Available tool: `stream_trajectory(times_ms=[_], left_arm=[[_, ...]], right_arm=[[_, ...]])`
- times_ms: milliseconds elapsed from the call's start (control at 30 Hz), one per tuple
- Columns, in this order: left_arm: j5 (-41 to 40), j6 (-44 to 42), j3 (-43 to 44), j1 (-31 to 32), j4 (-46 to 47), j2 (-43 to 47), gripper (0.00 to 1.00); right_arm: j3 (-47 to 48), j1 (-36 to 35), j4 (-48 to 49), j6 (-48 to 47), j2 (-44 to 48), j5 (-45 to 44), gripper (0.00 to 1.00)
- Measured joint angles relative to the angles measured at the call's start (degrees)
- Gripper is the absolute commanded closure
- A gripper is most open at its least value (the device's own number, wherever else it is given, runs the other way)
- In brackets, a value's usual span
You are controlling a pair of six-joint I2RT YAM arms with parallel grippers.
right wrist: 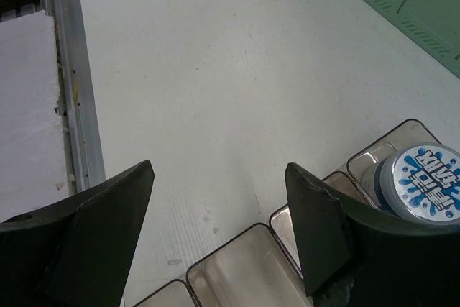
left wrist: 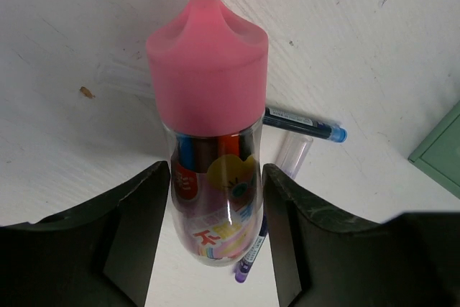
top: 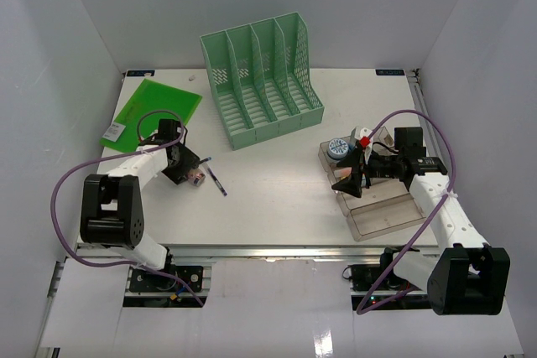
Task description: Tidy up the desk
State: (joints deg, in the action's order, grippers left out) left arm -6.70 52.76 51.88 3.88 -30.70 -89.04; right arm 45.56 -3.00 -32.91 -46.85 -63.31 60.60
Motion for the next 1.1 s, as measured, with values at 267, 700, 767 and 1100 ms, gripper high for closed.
stream_trajectory(times_ms=[267, 700, 767, 1100], left_arm=[[-0.4, -0.8, 0.0, 0.0, 0.3, -0.4, 0.53], [0.6, -4.3, -0.2, 0.0, 0.3, 8.4, 0.95], [2.0, -5.6, -0.7, 0.0, 0.6, 13.1, 1.0], [35.1, -12.8, -17.8, 3.0, 23.3, 28.8, 1.0]], right_arm=[[0.0, 0.0, 0.0, 0.0, 0.0, 0.0, 0.2], [0.0, 0.0, 0.0, 0.2, 0.0, 0.5, 0.2], [0.0, 0.0, 0.0, 0.2, 0.0, 0.8, 0.19], [1.4, 0.8, -3.9, 0.7, -5.6, 11.0, 0.16]])
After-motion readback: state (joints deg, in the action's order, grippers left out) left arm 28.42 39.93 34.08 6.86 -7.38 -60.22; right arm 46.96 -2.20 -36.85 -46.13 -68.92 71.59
